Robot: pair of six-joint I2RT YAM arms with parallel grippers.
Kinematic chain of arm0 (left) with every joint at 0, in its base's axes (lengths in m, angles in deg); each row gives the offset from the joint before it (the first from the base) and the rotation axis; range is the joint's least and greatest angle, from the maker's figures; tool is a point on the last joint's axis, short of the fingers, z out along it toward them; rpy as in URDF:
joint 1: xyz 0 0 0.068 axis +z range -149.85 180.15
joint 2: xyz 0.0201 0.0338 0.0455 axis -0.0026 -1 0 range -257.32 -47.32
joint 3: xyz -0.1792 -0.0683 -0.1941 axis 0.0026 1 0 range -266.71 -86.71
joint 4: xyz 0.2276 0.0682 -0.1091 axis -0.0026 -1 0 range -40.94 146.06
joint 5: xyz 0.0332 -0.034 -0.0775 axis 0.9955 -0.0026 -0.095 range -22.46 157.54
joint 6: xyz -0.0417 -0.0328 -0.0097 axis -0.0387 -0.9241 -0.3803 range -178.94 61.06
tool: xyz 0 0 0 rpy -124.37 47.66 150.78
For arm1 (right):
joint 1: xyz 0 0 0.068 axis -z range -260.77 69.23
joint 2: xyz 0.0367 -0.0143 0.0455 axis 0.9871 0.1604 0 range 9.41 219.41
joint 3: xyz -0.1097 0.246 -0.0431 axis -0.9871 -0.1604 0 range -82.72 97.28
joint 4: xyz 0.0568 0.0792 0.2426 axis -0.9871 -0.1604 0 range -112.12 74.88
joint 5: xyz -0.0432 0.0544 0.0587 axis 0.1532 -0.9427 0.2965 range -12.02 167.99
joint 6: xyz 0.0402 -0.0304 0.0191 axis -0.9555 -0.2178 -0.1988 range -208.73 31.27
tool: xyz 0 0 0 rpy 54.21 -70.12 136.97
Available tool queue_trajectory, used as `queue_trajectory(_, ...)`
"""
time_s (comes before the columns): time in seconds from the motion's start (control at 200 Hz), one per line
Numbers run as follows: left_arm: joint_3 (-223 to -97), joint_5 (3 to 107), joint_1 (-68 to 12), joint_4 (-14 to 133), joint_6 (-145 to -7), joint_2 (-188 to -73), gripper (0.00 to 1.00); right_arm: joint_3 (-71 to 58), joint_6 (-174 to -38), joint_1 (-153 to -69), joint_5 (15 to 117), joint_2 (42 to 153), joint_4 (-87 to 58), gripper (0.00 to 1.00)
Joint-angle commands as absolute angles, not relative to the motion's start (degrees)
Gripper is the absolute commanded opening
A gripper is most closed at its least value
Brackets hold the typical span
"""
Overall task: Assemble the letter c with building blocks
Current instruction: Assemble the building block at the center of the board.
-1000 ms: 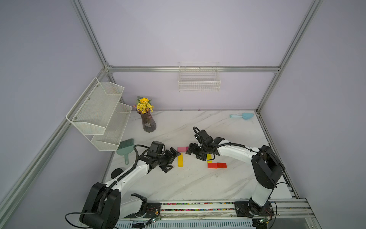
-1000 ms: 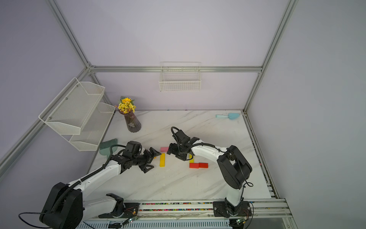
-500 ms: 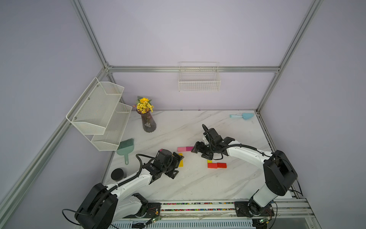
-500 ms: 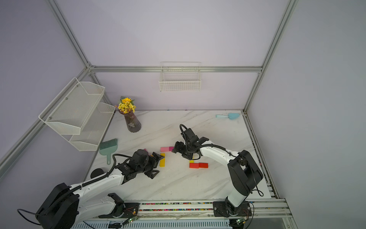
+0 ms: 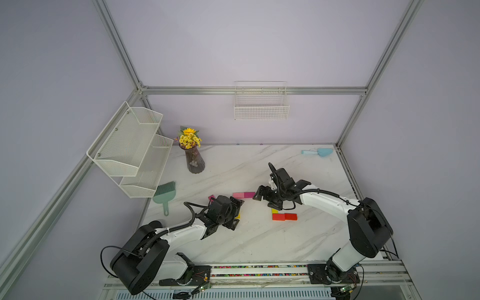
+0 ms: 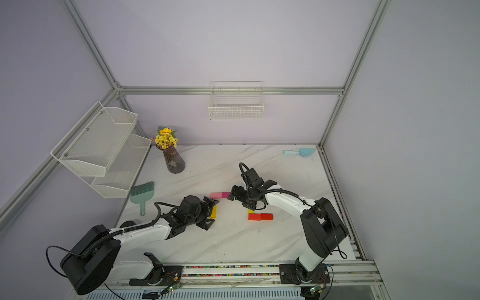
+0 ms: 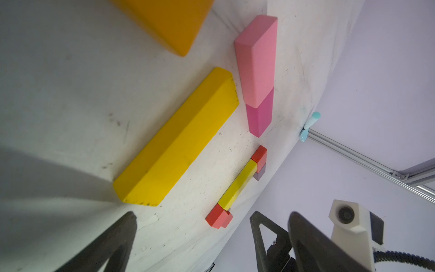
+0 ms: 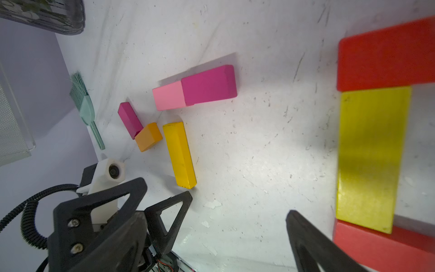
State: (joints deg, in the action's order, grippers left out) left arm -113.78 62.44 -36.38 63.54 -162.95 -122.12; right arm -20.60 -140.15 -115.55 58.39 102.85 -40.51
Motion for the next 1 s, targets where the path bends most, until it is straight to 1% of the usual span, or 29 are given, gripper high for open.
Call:
queue_trajectory(0.0,-113.2,65.1,-36.7,66.6,-163.9,-122.2,1.0,-19.3,-139.7,-115.1,57.2,103.7,-41.4,0.95)
queue_trajectory(0.28,-111.7,66.1,-36.6,68.2,-164.9,-122.2,1.0,-19.1,-139.1,-115.0,56.4,105.1,-41.4,0.95)
queue_trajectory(0.995,-111.8,67.5,-36.4,71.2,-165.2,-124.1,1.0,-19.8,-138.8,-114.5,55.8,104.1,-41.4,0.95)
